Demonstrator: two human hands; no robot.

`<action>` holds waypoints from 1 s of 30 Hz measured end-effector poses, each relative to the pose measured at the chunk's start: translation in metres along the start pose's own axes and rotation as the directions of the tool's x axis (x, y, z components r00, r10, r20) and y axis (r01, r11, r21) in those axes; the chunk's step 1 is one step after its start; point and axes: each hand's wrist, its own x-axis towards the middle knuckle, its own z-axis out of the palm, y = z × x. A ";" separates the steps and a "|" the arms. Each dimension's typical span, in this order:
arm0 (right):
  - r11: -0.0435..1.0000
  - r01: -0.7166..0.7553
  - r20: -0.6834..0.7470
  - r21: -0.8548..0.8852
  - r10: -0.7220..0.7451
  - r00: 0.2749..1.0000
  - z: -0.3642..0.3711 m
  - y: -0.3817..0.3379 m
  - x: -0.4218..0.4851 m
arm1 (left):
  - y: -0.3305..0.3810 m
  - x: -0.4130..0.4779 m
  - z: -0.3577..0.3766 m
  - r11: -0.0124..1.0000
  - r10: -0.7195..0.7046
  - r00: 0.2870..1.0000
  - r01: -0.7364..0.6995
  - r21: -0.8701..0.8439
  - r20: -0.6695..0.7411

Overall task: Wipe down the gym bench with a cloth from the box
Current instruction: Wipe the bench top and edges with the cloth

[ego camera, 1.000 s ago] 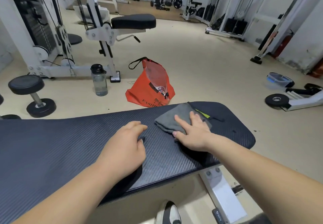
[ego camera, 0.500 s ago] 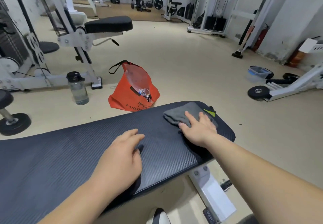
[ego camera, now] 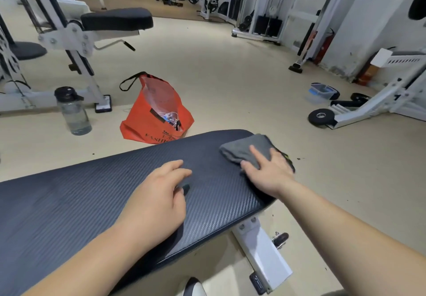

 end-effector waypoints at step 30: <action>0.972 -0.233 -0.120 -0.039 0.227 0.966 0.016 -0.053 0.025 | -0.040 0.014 -0.029 0.996 -0.058 0.998 0.060 0.062 -0.029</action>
